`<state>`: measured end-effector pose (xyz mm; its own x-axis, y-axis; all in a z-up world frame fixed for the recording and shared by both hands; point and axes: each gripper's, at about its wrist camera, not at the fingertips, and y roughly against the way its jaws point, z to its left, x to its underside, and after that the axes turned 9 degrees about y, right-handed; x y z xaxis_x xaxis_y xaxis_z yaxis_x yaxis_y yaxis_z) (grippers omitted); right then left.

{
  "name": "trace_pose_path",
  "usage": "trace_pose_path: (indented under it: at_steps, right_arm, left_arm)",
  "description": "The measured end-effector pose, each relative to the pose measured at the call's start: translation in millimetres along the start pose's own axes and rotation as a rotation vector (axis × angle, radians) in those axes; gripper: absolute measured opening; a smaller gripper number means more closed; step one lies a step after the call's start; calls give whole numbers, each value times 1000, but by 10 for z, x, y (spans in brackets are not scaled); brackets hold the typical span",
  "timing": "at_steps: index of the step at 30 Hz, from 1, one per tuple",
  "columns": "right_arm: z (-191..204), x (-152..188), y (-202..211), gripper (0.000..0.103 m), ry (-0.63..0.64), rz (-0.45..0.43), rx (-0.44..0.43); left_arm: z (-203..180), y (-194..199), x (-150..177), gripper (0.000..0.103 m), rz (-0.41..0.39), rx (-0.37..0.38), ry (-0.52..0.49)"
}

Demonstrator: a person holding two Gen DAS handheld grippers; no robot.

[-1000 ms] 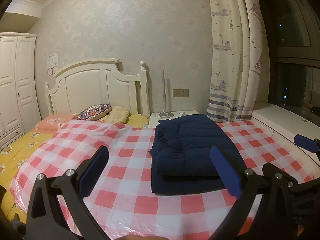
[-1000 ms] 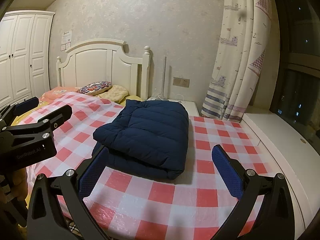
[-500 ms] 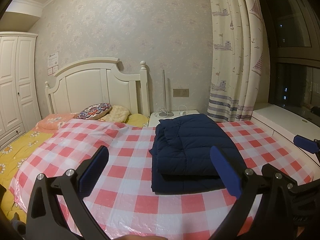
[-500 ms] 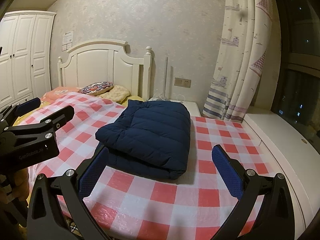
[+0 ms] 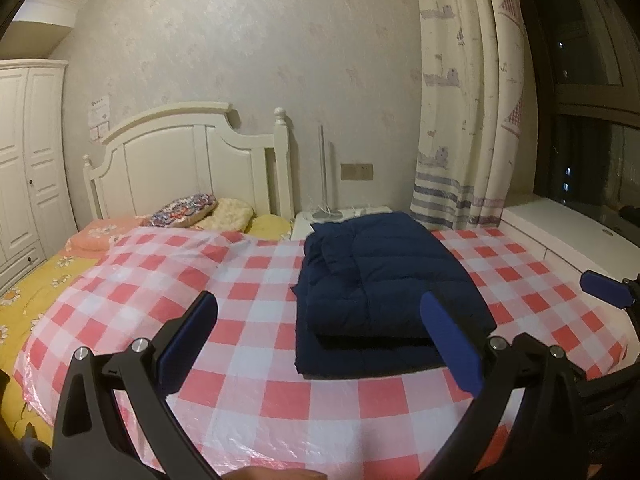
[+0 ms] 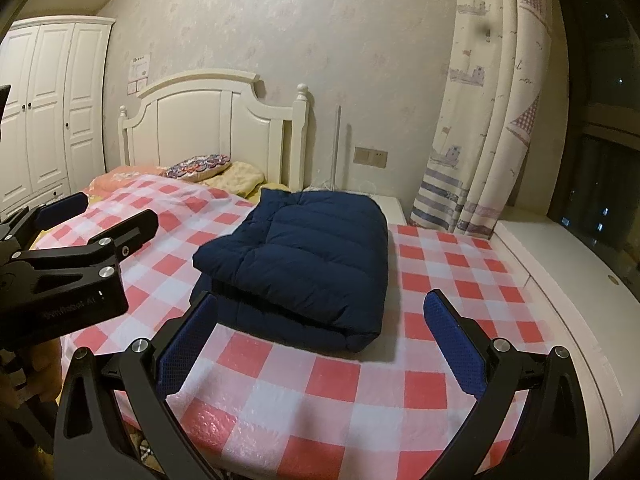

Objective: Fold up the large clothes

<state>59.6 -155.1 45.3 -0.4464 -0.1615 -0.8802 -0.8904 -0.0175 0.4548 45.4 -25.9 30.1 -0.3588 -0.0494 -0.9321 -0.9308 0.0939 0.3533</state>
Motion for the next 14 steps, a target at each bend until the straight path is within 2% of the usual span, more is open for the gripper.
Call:
trace_pose_path:
  at_steps: [4, 8, 11, 12, 14]
  right_arm:
    - [-34, 70, -186, 99, -5, 39, -16]
    - [-175, 137, -451, 99, -31, 89, -28]
    - [-535, 156, -667, 99, -70, 120, -27]
    - [-813, 156, -773, 99, -91, 140, 6]
    - [-1429, 181, -939, 99, -152, 180, 103]
  left_arm:
    - [-44, -191, 60, 101, 38, 11, -15]
    - [78, -529, 70, 101, 124, 25, -1]
    - [573, -898, -64, 101, 201, -9, 95]
    - [838, -1056, -143, 101, 231, -26, 136]
    - [1419, -1393, -313, 101, 277, -108, 189]
